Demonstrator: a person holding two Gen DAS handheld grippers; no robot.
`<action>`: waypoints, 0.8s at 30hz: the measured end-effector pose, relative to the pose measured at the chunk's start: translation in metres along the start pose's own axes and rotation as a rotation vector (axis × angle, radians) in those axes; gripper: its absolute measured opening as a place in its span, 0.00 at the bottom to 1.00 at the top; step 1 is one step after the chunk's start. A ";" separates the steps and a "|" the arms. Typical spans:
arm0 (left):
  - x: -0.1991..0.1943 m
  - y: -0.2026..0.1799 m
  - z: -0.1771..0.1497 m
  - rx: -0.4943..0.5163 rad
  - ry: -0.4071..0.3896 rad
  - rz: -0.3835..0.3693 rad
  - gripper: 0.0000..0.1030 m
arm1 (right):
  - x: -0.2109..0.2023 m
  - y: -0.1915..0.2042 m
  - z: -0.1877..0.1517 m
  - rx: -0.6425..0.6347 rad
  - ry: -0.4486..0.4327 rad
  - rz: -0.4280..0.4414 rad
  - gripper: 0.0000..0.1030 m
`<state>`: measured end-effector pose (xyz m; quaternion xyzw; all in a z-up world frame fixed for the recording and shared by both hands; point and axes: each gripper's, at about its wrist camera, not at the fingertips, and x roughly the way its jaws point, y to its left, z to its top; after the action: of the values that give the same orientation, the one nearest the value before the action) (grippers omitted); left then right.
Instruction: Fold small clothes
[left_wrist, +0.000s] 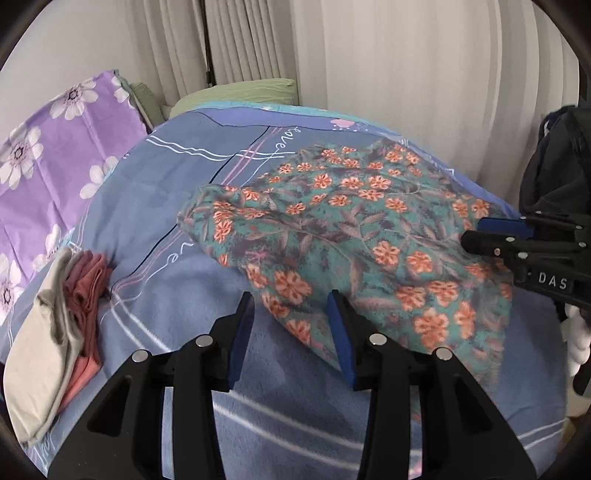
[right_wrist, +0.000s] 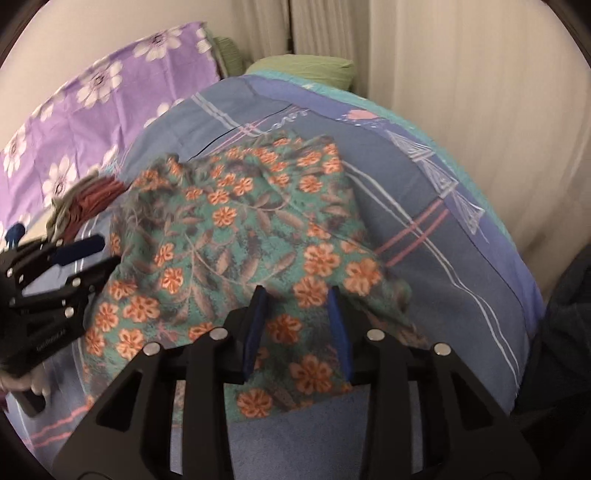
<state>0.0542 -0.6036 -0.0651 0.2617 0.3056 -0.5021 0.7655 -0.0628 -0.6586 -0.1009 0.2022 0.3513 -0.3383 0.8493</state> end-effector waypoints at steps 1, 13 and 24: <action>-0.007 0.000 -0.001 -0.004 -0.002 -0.006 0.41 | -0.007 -0.002 -0.001 0.021 -0.010 0.007 0.34; -0.157 -0.019 -0.073 -0.168 -0.242 -0.031 0.94 | -0.159 0.043 -0.062 0.045 -0.275 0.138 0.88; -0.281 -0.027 -0.134 -0.258 -0.355 0.155 0.99 | -0.256 0.087 -0.109 0.031 -0.357 0.070 0.98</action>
<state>-0.0855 -0.3477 0.0473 0.0920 0.2065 -0.4368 0.8707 -0.1845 -0.4251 0.0227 0.1642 0.1823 -0.3445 0.9061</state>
